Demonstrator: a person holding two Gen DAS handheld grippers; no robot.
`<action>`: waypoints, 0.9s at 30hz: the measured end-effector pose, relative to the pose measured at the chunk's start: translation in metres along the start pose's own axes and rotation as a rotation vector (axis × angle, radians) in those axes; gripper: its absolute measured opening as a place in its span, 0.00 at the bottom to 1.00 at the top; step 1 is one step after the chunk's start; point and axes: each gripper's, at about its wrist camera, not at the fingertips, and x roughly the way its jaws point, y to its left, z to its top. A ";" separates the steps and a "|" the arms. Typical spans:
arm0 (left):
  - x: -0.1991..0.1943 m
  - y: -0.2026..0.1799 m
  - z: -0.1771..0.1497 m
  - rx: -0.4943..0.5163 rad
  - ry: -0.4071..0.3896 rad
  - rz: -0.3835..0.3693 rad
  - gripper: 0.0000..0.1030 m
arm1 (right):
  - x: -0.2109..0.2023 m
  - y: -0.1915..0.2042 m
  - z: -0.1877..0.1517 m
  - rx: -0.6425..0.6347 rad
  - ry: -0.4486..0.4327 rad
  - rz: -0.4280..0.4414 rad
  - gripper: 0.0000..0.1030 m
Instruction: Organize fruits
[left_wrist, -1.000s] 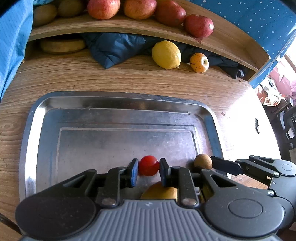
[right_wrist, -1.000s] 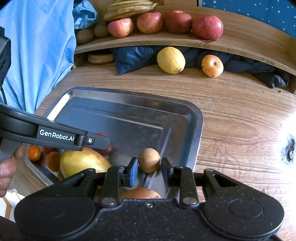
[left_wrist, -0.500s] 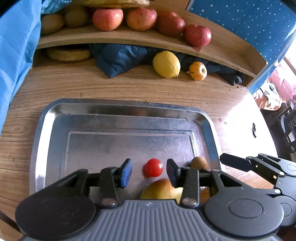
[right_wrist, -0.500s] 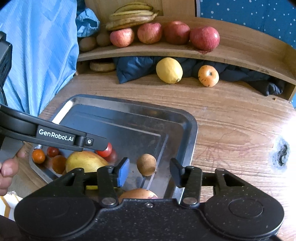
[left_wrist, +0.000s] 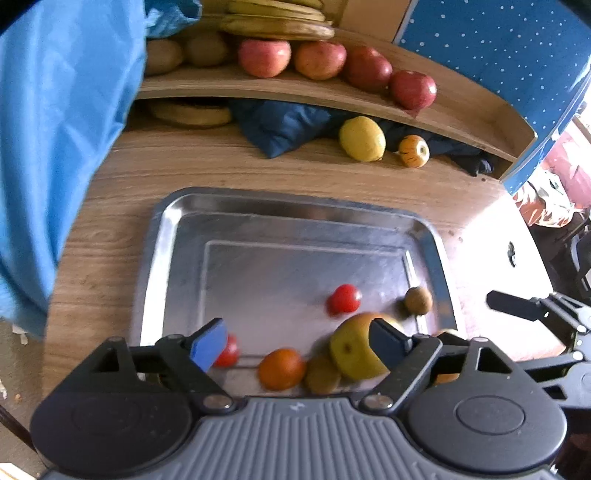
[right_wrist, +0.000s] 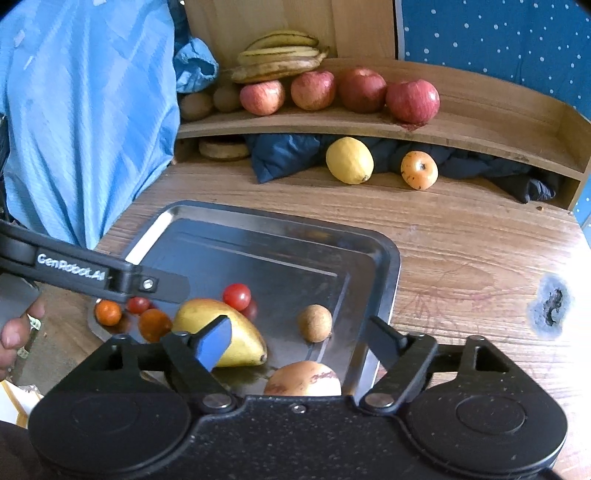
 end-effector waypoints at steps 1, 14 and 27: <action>-0.004 0.003 -0.002 0.000 0.001 0.008 0.91 | -0.002 0.001 0.000 -0.001 -0.002 0.001 0.85; -0.028 0.027 -0.030 0.025 0.084 0.075 0.99 | -0.021 0.012 -0.009 -0.025 0.043 0.005 0.99; -0.019 0.037 -0.044 0.027 0.205 0.125 0.99 | -0.015 0.016 -0.022 -0.044 0.151 -0.027 0.99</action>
